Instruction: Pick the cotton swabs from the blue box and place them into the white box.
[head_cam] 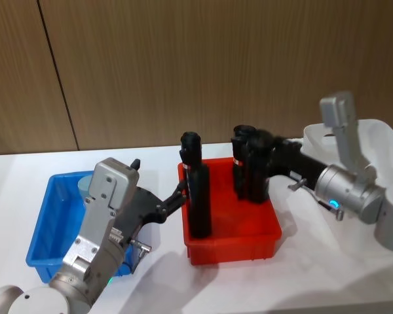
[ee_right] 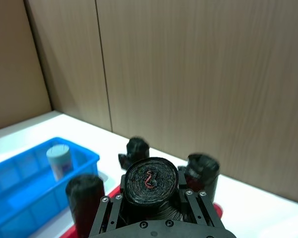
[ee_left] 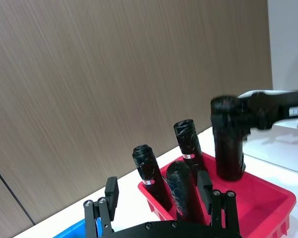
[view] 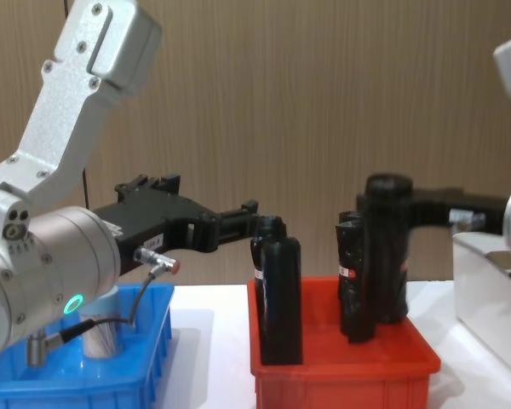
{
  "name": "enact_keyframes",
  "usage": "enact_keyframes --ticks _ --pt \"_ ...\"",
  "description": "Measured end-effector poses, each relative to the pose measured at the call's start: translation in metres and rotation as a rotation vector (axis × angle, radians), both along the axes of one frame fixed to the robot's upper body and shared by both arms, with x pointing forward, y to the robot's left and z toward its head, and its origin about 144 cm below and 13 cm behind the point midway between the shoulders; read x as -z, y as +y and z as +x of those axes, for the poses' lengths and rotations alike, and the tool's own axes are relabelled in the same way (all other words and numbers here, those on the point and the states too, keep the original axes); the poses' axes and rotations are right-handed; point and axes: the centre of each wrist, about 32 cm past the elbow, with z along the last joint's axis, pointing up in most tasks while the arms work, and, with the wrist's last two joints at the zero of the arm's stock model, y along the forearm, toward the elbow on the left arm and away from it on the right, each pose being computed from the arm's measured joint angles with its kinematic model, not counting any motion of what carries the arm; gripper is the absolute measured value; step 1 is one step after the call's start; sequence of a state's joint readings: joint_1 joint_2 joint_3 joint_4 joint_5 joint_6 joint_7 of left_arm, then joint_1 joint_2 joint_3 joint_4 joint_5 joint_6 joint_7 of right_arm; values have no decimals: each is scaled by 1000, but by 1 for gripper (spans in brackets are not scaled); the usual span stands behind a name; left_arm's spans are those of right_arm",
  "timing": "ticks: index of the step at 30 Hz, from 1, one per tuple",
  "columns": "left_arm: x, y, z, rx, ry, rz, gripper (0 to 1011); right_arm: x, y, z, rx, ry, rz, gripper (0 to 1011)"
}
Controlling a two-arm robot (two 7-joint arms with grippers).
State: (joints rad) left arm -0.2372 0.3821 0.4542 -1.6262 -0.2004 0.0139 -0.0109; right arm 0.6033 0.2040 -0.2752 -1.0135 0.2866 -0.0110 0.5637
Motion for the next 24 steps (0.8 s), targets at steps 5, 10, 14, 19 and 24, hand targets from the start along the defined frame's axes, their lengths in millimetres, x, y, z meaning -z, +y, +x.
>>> enact_keyframes --ticks 5,10,14,19,24 --pt "0 0 0 0 0 0 1004 -17 -5 -6 28 -43 19 508" --pt "0 0 0 0 0 0 1004 -38 -14 -14 75 -99 34 508" --pt "0 0 0 0 0 0 1004 -50 -21 -20 120 -134 40 508" --pt "0 0 0 0 0 0 1004 -61 -30 -26 176 -171 40 508" --pt "0 0 0 0 0 0 1004 -70 -41 -31 248 -201 29 508"
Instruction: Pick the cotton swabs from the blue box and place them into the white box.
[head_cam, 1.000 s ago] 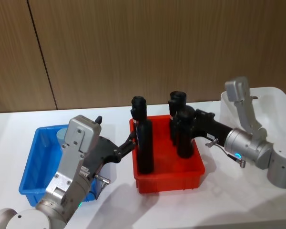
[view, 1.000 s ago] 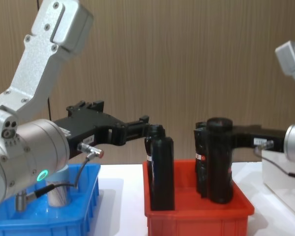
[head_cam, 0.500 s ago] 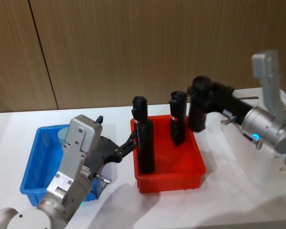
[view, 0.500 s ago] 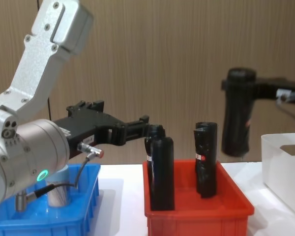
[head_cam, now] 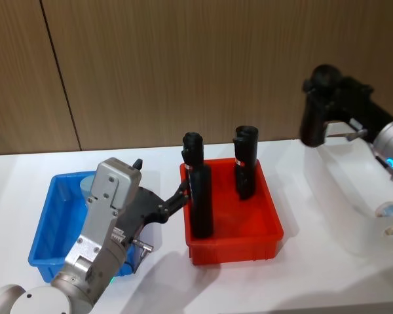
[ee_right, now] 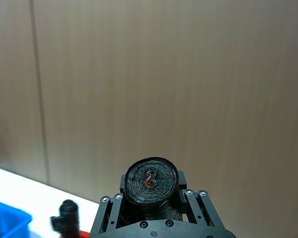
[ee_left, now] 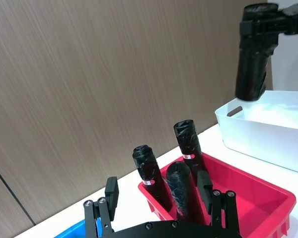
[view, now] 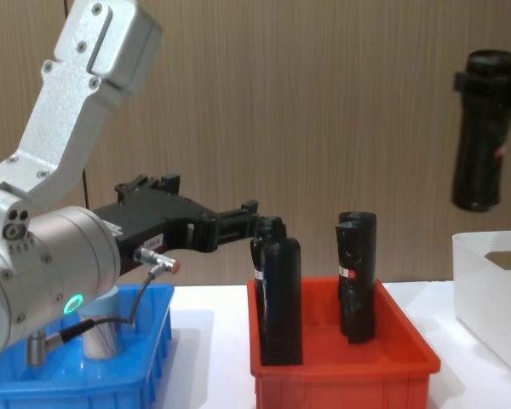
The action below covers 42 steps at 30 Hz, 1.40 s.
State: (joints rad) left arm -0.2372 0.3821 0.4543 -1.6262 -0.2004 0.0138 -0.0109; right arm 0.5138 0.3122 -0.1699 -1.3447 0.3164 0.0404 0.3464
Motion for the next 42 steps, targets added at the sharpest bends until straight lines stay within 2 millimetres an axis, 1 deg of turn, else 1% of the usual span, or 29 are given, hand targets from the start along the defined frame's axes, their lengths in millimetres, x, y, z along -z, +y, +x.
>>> enact_keyframes --ticks 5,10,20,24,25,26,27,28,30,31,34,36,38,42 --pt "0 0 0 0 0 0 1004 -5 -11 -4 78 -14 -13 508" --pt "0 0 0 0 0 0 1004 -4 -21 -6 146 -10 -30 508" --pt "0 0 0 0 0 0 1004 9 -40 -4 274 34 -65 511" --pt "0 0 0 0 0 0 1004 15 -46 0 311 54 -76 616" --pt "0 0 0 0 0 0 1004 16 -47 1 317 58 -78 670" --pt "0 0 0 0 0 0 1004 17 -48 1 323 62 -80 682" --pt "0 0 0 0 0 0 1004 18 -50 3 331 68 -82 751" --pt "0 0 0 0 0 0 1004 18 -50 3 335 70 -84 751" --pt "0 0 0 0 0 0 1004 19 -52 4 343 74 -86 805" --pt "0 0 0 0 0 0 1004 20 -53 5 349 79 -87 859" --pt "0 0 0 0 0 0 1004 21 -56 6 361 83 -91 909" --pt "0 0 0 0 0 0 1004 22 -57 6 365 85 -92 970" --pt "0 0 0 0 0 0 1004 22 -58 7 370 86 -94 1001" --pt "0 0 0 0 0 0 1004 22 -60 6 376 85 -97 1001"
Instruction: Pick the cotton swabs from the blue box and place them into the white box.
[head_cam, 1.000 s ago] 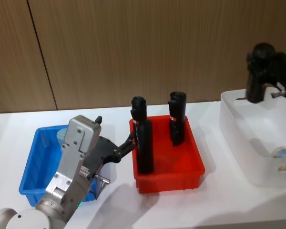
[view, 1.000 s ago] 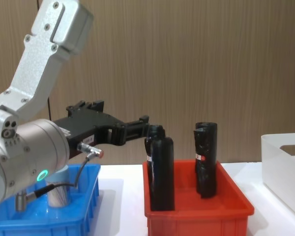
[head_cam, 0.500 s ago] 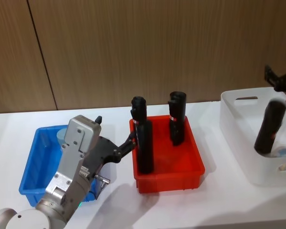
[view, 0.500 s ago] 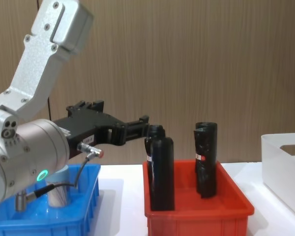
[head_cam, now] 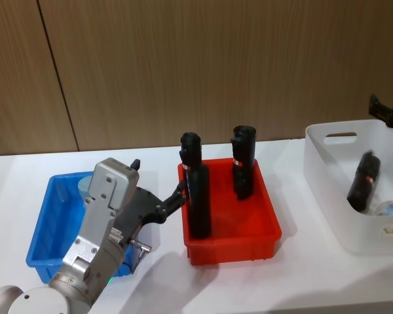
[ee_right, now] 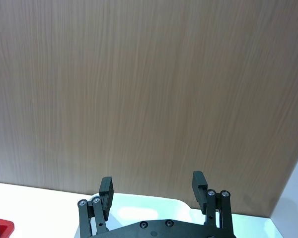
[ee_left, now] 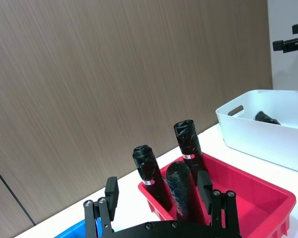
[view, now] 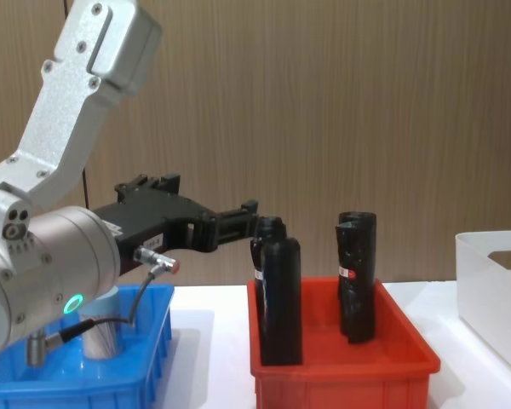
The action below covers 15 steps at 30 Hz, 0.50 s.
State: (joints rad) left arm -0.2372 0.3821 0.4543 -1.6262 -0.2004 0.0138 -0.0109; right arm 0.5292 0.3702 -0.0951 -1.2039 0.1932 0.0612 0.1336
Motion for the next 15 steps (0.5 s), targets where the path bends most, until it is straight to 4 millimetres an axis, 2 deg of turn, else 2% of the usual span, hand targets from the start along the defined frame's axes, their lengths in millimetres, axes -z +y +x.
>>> enact_keyframes --ticks 15 --pt "0 0 0 0 0 0 1004 0 -3 -2 8 1 -4 1001"
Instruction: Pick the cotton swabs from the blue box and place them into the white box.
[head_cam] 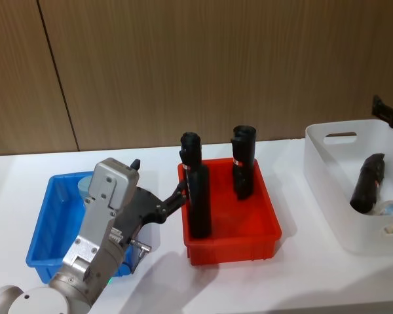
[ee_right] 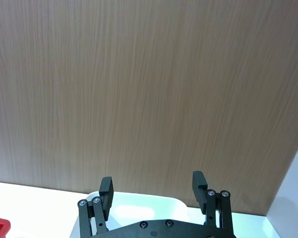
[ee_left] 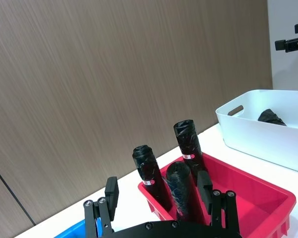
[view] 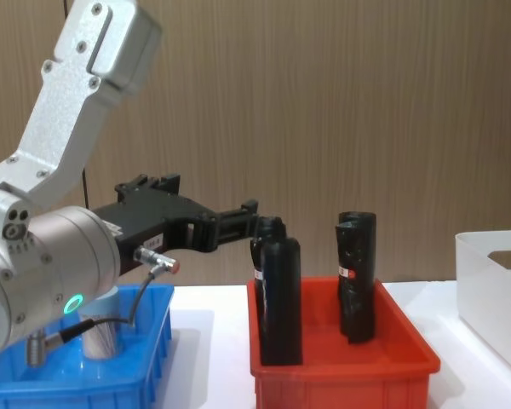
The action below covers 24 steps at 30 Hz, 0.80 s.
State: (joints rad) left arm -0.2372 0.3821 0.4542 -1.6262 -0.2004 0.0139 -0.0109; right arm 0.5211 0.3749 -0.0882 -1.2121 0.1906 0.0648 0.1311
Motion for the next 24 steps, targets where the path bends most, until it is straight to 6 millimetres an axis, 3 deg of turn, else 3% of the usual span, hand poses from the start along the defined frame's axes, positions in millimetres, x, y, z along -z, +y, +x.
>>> enact_keyframes --ticks 24 --pt "0 0 0 0 0 0 1004 0 -1 -1 2 0 -2 1001"
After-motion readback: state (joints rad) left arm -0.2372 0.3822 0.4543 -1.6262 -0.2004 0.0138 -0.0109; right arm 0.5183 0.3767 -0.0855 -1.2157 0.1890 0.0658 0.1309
